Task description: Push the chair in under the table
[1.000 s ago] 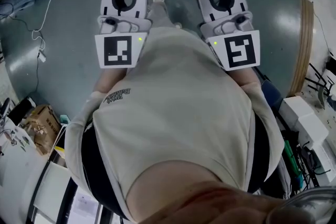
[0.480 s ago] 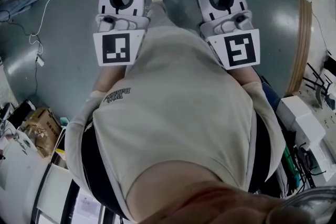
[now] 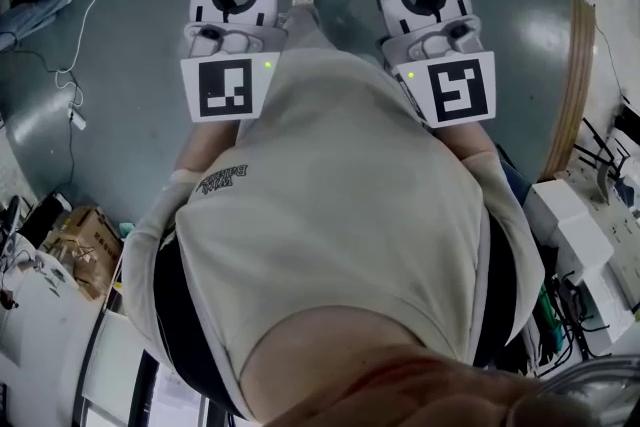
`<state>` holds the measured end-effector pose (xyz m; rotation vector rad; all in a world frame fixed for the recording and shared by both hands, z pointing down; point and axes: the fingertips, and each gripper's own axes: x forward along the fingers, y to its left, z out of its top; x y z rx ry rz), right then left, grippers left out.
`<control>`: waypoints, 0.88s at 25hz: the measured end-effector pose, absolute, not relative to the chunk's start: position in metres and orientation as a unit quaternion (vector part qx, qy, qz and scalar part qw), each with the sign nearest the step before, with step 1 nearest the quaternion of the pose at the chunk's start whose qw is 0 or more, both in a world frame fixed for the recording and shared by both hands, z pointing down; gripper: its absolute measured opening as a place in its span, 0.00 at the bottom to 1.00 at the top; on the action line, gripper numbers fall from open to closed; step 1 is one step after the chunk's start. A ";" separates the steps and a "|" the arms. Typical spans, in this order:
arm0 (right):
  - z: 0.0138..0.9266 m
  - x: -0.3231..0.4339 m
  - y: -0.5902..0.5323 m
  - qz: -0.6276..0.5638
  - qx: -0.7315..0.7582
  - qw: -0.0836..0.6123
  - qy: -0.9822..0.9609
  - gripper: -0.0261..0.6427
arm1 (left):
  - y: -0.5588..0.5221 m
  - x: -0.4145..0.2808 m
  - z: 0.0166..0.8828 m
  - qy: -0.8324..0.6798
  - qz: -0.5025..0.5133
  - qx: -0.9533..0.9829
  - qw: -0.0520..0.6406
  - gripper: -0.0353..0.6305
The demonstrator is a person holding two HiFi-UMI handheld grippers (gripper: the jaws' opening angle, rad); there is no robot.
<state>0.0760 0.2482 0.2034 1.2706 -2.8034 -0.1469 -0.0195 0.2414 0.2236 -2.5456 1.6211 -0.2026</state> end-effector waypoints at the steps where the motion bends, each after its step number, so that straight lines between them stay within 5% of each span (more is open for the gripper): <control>1: 0.203 0.072 0.238 -0.045 0.413 0.029 -0.909 0.05 | 0.230 -0.025 0.224 0.536 -0.067 -0.840 0.058 0.07; 22: 0.197 -0.019 0.060 -0.037 0.426 0.051 -0.902 0.05 | 0.054 -0.089 0.227 0.487 -0.067 -0.870 0.028 0.07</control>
